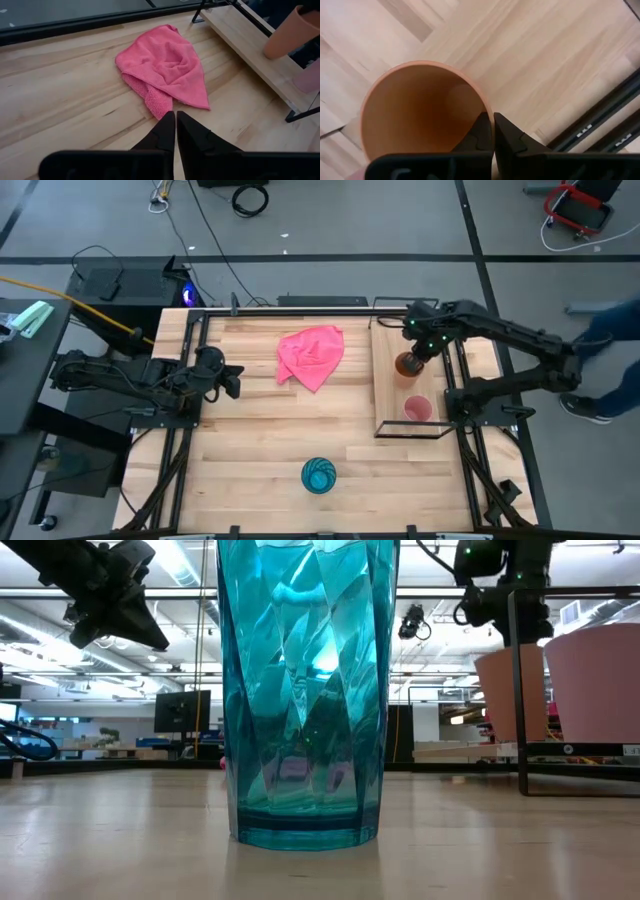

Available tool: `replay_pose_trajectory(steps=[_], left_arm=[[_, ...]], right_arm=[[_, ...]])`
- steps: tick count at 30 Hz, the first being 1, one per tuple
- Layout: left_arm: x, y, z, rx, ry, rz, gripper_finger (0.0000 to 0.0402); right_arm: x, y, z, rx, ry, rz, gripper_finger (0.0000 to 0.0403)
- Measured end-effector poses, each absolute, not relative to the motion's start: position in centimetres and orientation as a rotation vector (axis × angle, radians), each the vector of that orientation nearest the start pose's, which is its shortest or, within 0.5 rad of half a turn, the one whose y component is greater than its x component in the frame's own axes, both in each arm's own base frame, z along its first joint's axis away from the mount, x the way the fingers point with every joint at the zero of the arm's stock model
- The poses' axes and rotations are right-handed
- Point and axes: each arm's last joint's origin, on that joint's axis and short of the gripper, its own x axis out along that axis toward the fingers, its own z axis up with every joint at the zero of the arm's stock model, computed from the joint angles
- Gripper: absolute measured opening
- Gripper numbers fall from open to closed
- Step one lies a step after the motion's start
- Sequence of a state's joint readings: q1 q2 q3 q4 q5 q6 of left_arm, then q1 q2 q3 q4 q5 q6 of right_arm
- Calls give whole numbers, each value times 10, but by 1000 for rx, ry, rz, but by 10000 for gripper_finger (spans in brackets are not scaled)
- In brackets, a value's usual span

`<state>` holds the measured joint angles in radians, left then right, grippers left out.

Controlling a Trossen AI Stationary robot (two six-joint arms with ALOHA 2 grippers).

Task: Stack small to large cups/mugs on shelf
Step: Put the brown plastic cup on the shelf

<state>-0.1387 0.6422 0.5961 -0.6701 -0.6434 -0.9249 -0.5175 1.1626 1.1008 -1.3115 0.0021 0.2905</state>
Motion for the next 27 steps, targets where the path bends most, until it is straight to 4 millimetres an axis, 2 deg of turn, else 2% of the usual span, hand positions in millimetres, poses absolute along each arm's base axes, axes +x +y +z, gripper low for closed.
replay_pose_trajectory(steps=[8, 14, 27], left_arm=[[126, 0, 251, -603, 386, 741, 12], [126, 0, 251, -603, 385, 742, 20], [126, 0, 251, -609, 383, 743, 12]], right_arm=[[142, -89, 286, 606, 1217, -662, 3], [129, -88, 282, 628, 1170, -665, 3], [128, -89, 278, 631, 1155, -657, 14]])
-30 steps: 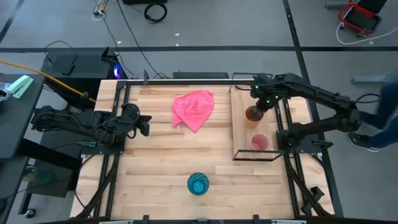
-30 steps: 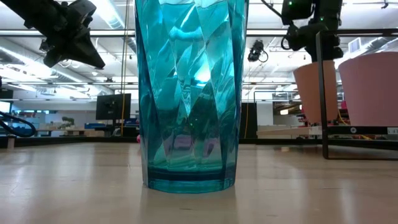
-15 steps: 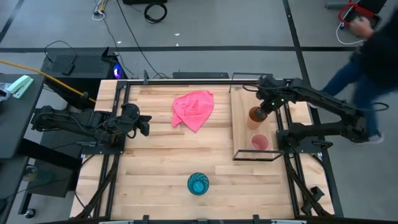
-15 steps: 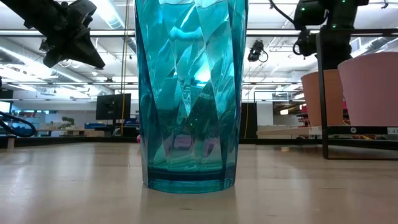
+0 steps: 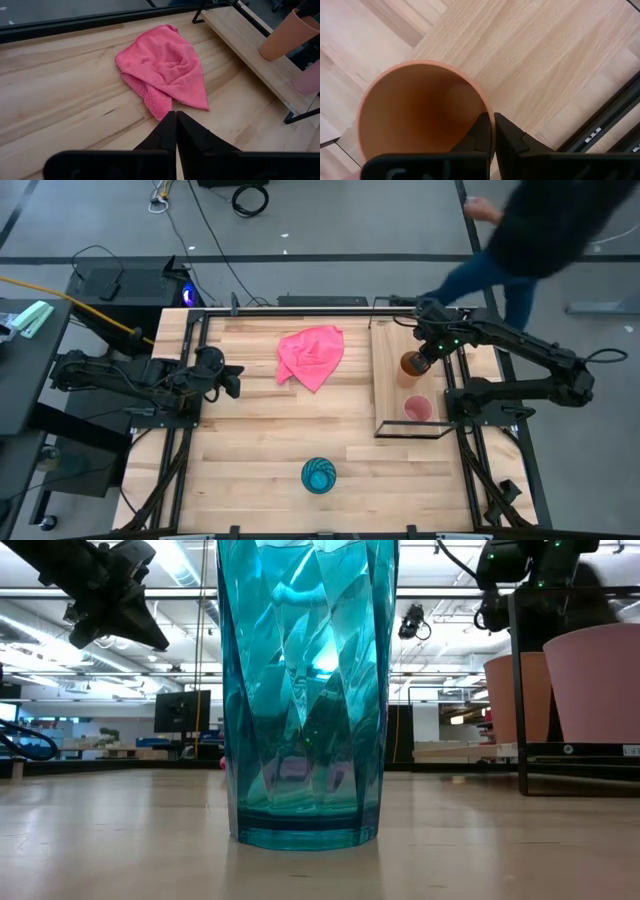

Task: Stack small to large cups/mugs on shelf
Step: Put the brown plastic cup on the shelf, then put the blue glass cup on the shelf

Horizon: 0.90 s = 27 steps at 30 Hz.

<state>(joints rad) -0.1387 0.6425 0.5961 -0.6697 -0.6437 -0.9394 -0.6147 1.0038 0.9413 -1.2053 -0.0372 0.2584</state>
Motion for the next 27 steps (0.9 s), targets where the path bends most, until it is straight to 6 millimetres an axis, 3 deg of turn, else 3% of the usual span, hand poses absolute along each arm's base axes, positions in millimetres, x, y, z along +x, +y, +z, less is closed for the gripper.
replay_pose_trajectory(steps=[27], left_arm=[[126, 0, 251, -610, 383, 744, 22]], right_arm=[[128, -89, 277, 630, 1162, -659, 90]])
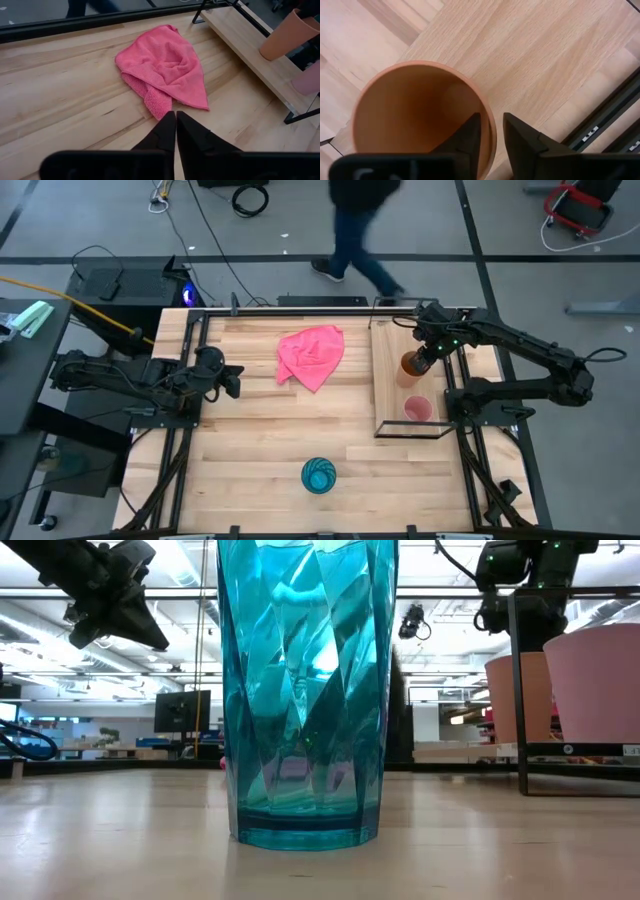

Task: Stack small to large cups/mugs on shelf
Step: Put the blue glass cup on the shelf

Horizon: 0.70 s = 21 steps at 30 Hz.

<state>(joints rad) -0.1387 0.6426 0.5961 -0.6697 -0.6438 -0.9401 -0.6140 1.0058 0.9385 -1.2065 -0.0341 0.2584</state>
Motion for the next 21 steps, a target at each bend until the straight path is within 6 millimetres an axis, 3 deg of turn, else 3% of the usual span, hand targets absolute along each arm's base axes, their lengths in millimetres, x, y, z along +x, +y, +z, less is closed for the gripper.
replay_pose_trajectory(steps=[7, 17, 21], left_arm=[[126, 0, 251, -610, 382, 744, 19], [126, 0, 251, -610, 383, 744, 20], [126, 0, 251, -609, 383, 744, 25]], right_arm=[[126, -88, 301, 622, 1121, -661, 94], [121, -83, 367, 619, 921, -681, 94], [125, -74, 394, 636, 787, -565, 94]])
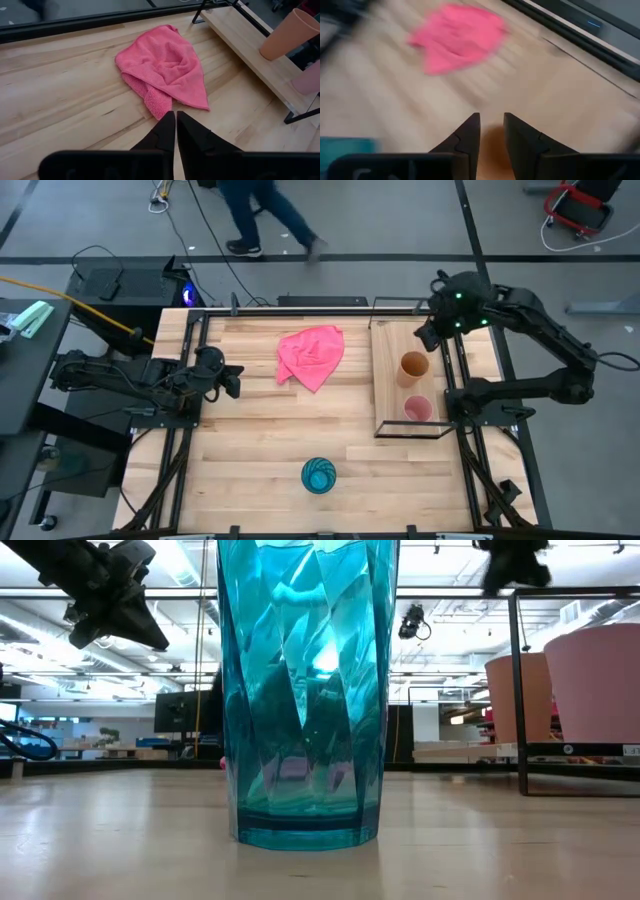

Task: Stack small to large cups/mugs on shelf
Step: Put the blue glass cup on the shelf

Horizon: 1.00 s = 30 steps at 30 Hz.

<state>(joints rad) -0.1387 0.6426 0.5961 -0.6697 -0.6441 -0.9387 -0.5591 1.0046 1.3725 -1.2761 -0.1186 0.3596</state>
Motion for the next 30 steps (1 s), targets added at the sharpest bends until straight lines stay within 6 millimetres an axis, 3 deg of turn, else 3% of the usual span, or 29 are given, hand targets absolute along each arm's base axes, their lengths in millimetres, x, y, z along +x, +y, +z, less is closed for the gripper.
replay_pose_trajectory(steps=[6, 10, 22, 30], left_arm=[[126, 0, 251, -599, 377, 753, 16], [126, 0, 251, -596, 376, 756, 12], [126, 0, 251, -627, 364, 761, 25], [135, -4, 249, -694, 408, 675, 16]], right_arm=[[145, -53, 427, 661, 584, -227, 94], [167, -35, 428, 621, 598, -59, 94], [256, 35, 373, 436, 949, 246, 94], [292, 51, 338, 379, 1060, 280, 94]])
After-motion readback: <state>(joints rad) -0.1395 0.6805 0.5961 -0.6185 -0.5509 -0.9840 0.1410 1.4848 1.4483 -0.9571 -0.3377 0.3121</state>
